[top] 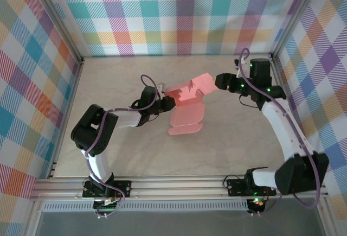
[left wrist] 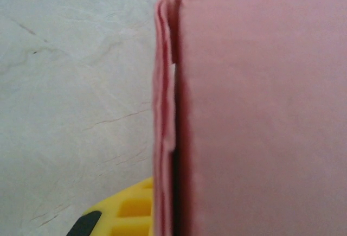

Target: Fold the paper box

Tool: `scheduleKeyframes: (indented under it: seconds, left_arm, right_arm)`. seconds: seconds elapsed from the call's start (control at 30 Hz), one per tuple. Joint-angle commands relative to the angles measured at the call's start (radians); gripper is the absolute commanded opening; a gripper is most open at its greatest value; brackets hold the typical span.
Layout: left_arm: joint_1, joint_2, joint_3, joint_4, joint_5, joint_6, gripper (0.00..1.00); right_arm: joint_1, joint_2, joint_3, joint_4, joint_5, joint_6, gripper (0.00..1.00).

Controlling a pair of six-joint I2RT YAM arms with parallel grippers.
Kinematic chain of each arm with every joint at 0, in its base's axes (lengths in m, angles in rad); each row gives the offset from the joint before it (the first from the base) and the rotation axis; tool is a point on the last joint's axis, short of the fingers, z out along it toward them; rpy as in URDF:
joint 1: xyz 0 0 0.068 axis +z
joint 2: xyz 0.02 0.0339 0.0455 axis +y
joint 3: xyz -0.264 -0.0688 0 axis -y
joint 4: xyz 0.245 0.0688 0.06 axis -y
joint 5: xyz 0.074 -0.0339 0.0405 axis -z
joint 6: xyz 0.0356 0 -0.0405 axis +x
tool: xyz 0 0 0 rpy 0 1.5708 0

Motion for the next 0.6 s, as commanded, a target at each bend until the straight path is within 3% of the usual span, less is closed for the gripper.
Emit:
scheduleKeyframes:
  seconds: [0.0,0.27,0.57]
  left_arm:
    - [0.010,-0.012,0.038,-0.054,-0.041,-0.026,0.00]
    - [0.011,-0.045,0.096,-0.245,-0.104,-0.054,0.00]
    - [0.010,-0.047,0.113,-0.292,-0.087,-0.065,0.00]
  right_arm:
    - [0.099,-0.039,0.001,0.008,0.213,-0.176,0.67]
    - [0.372,0.062,-0.024,0.051,0.509,-0.454,0.81]
    - [0.487,0.320,0.069,0.173,0.690,-0.533,0.79]
